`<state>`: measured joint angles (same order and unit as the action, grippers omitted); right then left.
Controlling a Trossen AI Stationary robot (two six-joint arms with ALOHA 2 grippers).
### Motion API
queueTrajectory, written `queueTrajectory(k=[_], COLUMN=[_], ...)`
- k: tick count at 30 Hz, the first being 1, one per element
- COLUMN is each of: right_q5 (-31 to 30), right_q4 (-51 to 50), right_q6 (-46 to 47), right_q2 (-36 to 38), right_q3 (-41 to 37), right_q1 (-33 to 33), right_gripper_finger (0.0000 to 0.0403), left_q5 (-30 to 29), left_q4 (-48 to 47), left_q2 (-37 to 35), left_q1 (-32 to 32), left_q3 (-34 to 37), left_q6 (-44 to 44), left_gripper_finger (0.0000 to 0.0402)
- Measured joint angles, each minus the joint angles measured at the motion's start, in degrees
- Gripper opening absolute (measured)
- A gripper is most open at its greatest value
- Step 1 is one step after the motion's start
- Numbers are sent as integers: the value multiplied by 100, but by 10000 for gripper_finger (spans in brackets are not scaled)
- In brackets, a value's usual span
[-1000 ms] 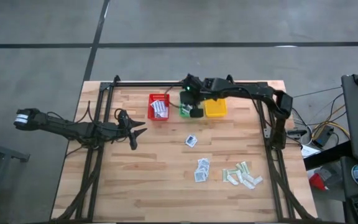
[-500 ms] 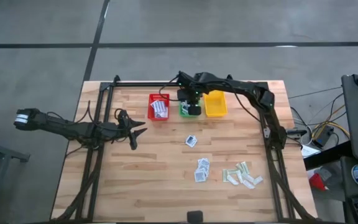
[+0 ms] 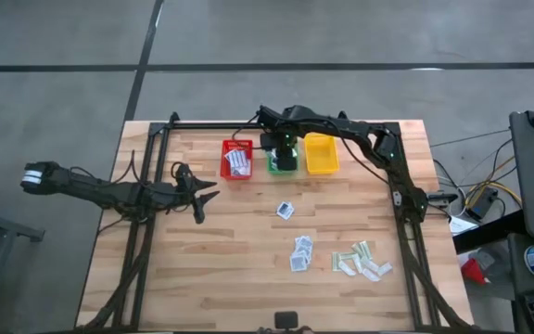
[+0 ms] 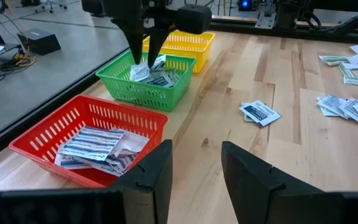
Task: Pick & Place First Aid Supplies
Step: Put the green bandage into the yellow basket
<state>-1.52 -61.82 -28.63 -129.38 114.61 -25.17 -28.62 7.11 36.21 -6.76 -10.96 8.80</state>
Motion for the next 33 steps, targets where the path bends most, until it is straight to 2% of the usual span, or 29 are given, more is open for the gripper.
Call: queueTrajectory(k=[10, 19, 22, 25, 28, 30, 33], right_q5=[-11, 79, 654, 1867, 3022, 3417, 3450], right_q4=[-356, -1562, -1886, -1922, -1933, -1943, -1997], right_q6=[102, 542, 922, 1157, 1005, 717, 235], right_q2=[61, 71, 76, 76, 78, 78, 78], right_q3=[622, 1378, 1493, 1473, 1310, 1157, 932], right_q1=[4, 4, 4, 28, 161, 330, 637], right_gripper_finger=[170, 177, 171, 165, 158, 154, 148], left_q5=[0, 0, 0, 0, 0, 0, 0], left_q4=[-9, -13, -15, -23, -32, -44, -44], left_q2=[0, 0, 0, 0, 0, 0, 0], left_q1=[-1, 0, -2, -1, -1, 0, -2], left_q3=[0, 0, 0, 0, 0, 0, 0], left_q6=[-11, -9, -9, -9, -9, -9, -9], left_gripper_finger=[133, 133, 133, 133, 133, 133, 133])
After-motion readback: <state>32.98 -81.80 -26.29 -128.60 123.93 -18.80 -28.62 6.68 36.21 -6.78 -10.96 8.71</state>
